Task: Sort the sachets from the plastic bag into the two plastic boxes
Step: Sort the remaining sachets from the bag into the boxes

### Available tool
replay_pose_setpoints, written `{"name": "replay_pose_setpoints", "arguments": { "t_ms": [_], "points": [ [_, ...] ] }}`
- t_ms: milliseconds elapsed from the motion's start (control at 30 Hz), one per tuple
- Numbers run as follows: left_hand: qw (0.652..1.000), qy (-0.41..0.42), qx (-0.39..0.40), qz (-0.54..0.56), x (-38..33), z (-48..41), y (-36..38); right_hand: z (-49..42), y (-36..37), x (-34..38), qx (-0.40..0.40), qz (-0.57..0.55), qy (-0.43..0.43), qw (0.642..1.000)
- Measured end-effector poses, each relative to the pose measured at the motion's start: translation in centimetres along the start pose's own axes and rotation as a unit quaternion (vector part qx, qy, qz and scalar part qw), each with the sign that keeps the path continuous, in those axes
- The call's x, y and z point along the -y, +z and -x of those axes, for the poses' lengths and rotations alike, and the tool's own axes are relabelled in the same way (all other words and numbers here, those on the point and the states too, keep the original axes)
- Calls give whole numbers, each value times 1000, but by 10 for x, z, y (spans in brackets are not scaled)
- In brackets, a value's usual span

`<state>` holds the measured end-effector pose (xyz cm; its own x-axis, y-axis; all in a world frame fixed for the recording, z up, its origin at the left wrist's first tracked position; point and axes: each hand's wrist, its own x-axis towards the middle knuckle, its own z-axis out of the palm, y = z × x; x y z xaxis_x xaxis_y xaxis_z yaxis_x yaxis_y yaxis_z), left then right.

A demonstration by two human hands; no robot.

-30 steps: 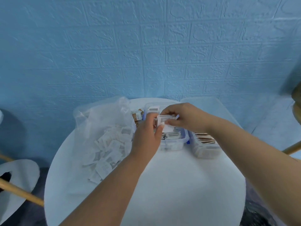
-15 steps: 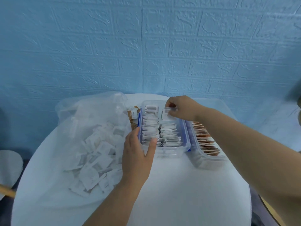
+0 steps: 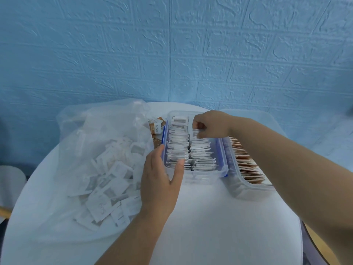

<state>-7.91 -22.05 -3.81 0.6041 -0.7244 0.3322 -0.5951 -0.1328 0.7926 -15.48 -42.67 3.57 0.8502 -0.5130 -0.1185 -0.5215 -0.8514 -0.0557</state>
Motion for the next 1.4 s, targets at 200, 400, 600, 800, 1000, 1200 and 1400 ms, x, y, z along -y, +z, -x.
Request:
{"name": "replay_pose_setpoints", "arguments": {
  "t_ms": [200, 400, 600, 800, 1000, 1200, 1400],
  "points": [
    [1000, 1, -8, -8, 1, 0, 2, 1, -6, -3, 52, -85, 6, 995],
    [1000, 3, -11, -14, 2, 0, 2, 4, -6, -2, 67, -115, 21, 991],
    [1000, 3, 16, -2, 1, -3, -3, 7, -9, 1, 37, -139, 25, 989],
    [995, 53, -2, 84, 1, 15, -45, 39, -19, 40, -102, -191, -21, 976],
    [998, 44, -19, -27, 43, 60, -110, 96, 7, 133, -72, -287, -155, 943],
    [980, 47, 1, -193, 78, 66, -133, 97, 68, 179, -62, -228, -192, 953],
    [981, 24, 38, -191, 80, 48, -132, 81, 91, 186, -93, -170, -111, 975]
  ]
}}
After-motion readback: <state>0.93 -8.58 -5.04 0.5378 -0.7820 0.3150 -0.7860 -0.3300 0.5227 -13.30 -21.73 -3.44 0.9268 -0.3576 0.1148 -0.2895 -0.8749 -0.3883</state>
